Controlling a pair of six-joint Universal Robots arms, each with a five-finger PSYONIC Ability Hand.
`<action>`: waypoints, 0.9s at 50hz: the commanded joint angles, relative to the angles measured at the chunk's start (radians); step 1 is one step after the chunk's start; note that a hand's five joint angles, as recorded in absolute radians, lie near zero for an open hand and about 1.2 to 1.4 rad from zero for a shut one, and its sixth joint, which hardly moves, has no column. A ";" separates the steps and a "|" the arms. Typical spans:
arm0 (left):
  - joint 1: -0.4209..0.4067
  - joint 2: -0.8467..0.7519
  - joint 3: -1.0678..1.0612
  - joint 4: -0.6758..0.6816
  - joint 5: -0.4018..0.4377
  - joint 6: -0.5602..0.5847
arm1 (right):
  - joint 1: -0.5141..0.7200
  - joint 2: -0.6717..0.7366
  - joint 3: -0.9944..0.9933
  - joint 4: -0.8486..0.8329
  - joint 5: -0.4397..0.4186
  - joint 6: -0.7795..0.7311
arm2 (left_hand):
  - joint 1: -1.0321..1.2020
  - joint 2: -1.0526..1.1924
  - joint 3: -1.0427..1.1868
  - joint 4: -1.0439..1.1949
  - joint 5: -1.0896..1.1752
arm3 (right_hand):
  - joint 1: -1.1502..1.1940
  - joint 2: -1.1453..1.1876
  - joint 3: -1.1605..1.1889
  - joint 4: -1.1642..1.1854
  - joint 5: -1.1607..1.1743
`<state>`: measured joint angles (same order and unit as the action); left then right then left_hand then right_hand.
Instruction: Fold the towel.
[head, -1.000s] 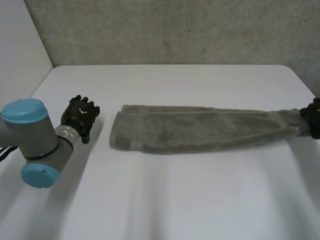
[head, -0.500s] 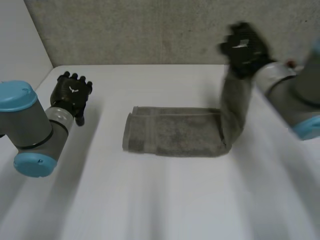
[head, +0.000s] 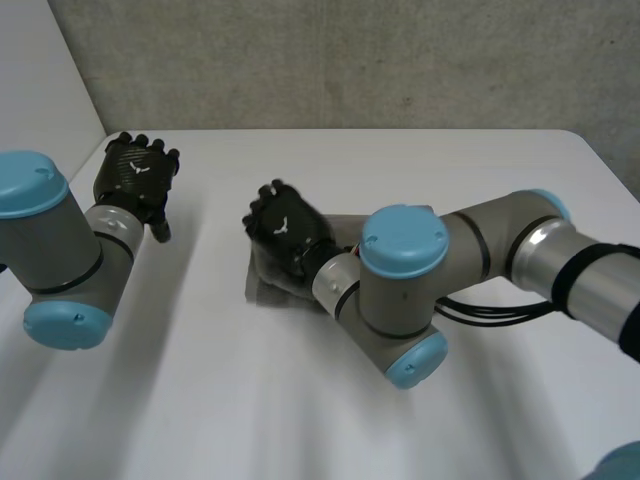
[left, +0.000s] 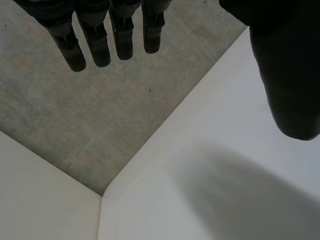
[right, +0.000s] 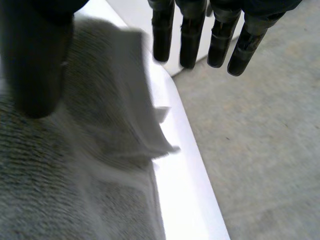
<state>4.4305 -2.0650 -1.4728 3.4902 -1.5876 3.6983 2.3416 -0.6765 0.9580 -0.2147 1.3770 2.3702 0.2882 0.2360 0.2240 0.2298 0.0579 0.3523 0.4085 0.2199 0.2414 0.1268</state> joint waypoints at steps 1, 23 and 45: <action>-0.037 0.000 0.009 0.001 -0.002 -0.001 | -0.024 -0.138 0.070 0.011 0.077 0.052 | -0.116 -0.064 -0.049 -0.055 -0.058 | -0.352 -0.409 -0.045 -0.067 -0.127; -0.243 -0.017 -0.001 -0.062 0.000 -0.153 | -0.361 -0.377 0.544 0.143 0.067 0.401 | -0.113 -0.061 -0.049 -0.055 -0.057 | 0.210 0.154 -0.045 -0.067 0.261; -0.234 -0.116 0.006 -0.054 -0.002 -0.149 | -0.401 -0.328 0.624 0.023 0.067 0.425 | -0.113 -0.061 -0.049 -0.055 -0.057 | 1.044 0.988 -0.045 -0.067 1.095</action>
<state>4.1972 -2.1803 -1.4629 3.4363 -1.5890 3.5498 1.9473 -1.0052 1.5766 -0.1905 1.4449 2.7943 0.2882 0.2360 0.2240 0.2297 0.0579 1.2764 1.3047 0.2198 0.2414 1.1363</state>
